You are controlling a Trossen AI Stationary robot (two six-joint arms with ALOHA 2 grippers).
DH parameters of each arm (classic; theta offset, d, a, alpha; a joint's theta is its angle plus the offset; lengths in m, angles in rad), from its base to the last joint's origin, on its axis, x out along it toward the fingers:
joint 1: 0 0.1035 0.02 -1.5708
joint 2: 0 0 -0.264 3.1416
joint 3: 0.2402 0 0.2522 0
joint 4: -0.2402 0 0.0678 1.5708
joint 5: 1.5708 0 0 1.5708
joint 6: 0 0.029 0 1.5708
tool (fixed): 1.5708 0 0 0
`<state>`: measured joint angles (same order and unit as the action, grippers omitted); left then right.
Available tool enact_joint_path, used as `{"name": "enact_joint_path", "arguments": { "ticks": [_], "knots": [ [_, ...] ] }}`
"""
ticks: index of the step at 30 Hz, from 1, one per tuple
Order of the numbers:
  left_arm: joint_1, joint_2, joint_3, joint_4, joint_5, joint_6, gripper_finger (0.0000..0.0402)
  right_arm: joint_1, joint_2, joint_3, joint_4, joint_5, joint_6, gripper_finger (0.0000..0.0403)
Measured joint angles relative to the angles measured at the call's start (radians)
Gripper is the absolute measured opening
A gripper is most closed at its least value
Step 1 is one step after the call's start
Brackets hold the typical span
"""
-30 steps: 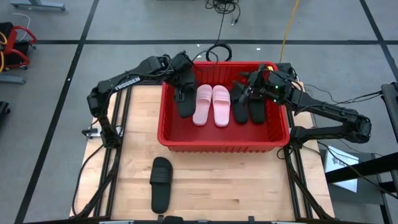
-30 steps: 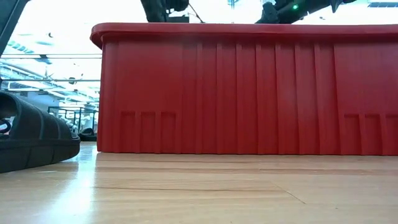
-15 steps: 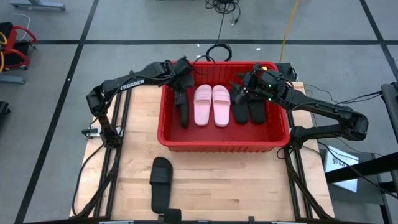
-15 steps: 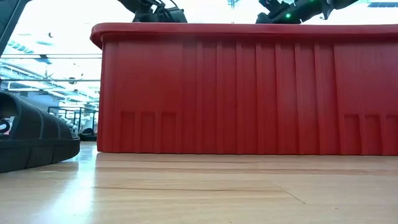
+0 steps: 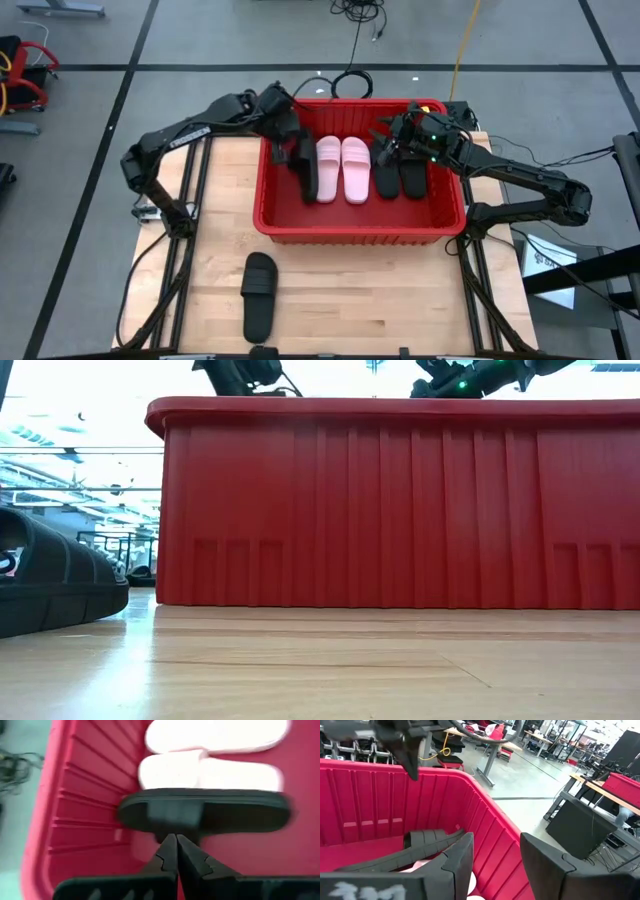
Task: Pick and place slides into bin
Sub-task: Put the black slide into the red bin
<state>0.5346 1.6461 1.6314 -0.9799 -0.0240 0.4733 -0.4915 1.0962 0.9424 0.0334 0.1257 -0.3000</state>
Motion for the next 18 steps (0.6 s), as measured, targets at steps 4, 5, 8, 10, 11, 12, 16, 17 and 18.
{"name": "enact_joint_path", "arguments": {
  "ticks": [4,5,8,10,11,12,16,17,18],
  "knots": [
    [-0.005,-0.010,-0.001,-0.020,0.144,0.001,0.0012,0.000,0.000,0.000,0.000,0.000,0.000,0.0150],
    [-0.006,-0.008,-0.010,-0.013,0.164,0.007,0.0016,0.000,0.000,0.000,0.000,0.000,0.000,0.0150],
    [-0.015,0.011,-0.055,0.055,0.154,0.015,0.0029,0.000,0.000,0.000,0.000,0.000,0.000,0.0150],
    [-0.015,0.024,-0.098,0.052,0.098,0.015,0.0040,0.000,0.000,0.000,0.000,0.000,0.000,0.0150],
    [-0.015,0.029,-0.116,0.049,0.072,0.015,0.0047,0.000,0.000,0.000,0.000,0.000,0.000,0.0150],
    [-0.016,0.030,-0.133,0.054,0.056,0.015,0.0055,0.000,0.000,0.000,-0.001,0.000,-0.001,0.0150],
    [-0.017,0.030,-0.182,0.074,0.049,0.014,0.0098,0.000,0.000,0.000,-0.008,0.000,-0.013,0.0150],
    [-0.017,0.030,-0.188,0.090,0.049,0.014,0.0110,0.000,0.000,0.000,-0.008,0.000,-0.017,0.0150],
    [-0.018,0.030,-0.191,0.110,0.049,0.012,0.0122,0.000,0.000,0.000,-0.008,0.000,-0.018,0.0150]
  ]
}}
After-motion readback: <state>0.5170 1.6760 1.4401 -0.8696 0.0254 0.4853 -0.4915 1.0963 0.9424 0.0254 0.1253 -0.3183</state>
